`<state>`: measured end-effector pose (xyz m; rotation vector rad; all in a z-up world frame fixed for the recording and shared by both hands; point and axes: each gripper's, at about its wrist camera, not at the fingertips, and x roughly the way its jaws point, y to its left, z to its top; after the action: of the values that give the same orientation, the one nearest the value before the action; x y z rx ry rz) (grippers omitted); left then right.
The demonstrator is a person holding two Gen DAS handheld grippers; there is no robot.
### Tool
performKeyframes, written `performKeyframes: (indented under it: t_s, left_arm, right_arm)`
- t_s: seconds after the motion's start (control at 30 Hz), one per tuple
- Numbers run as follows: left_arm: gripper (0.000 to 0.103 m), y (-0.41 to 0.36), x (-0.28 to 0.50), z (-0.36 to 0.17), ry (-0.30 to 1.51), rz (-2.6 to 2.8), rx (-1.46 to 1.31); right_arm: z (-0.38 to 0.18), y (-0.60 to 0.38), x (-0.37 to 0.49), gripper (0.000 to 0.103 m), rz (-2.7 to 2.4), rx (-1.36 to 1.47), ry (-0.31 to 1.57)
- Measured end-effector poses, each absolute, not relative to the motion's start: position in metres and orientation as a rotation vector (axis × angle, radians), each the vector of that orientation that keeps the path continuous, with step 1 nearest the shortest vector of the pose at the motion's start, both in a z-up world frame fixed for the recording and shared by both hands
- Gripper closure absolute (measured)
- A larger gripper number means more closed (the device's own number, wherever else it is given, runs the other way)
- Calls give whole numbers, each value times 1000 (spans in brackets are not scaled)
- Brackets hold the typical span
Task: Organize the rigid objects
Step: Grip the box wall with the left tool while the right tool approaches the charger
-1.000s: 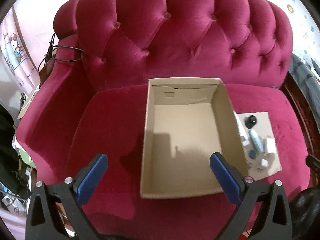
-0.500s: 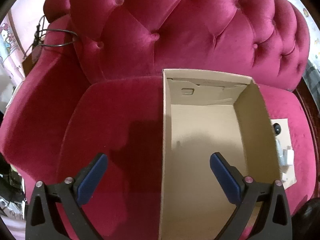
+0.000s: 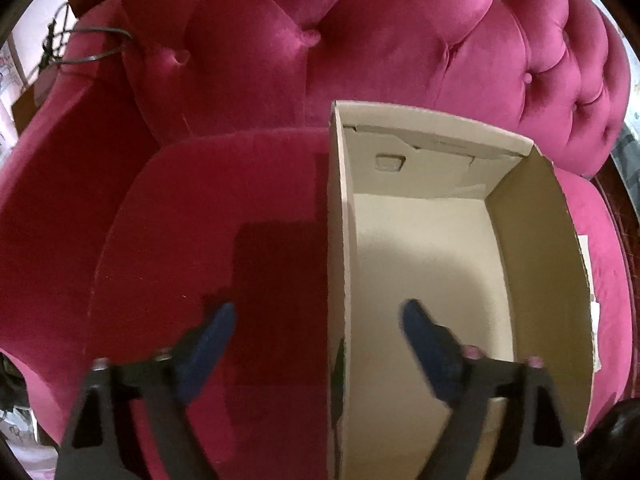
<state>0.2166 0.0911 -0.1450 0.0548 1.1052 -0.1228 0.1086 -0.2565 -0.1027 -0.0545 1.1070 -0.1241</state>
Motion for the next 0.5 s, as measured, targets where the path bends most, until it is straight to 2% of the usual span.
performKeyframes:
  t_s: [0.13,0.23,0.3,0.37,0.4,0.5]
  left_arm:
    - [34,94,219,-157,1132,-135,17]
    - [55,96,221,-163,1153,-147,6]
    - [63,94,222,-164,1151,-158,7]
    - [80,93,221,-164,1148,-182,9]
    - [85,89,221,-164,1143,-194,11]
    - [88,85,220,-165,1139,-194,41]
  right_arm:
    - [-102,-255,109,0,-126,-57,1104]
    - [-101,-256,108,0,-128,-54,1098]
    - [-101,-256,109,0,-132,-54,1099]
    - [-101,-257,110,0,-134,-53,1101]
    - [-102,-257,110,0,-135,-52,1102]
    - [-100,-259,109,0,-136,-49,1096]
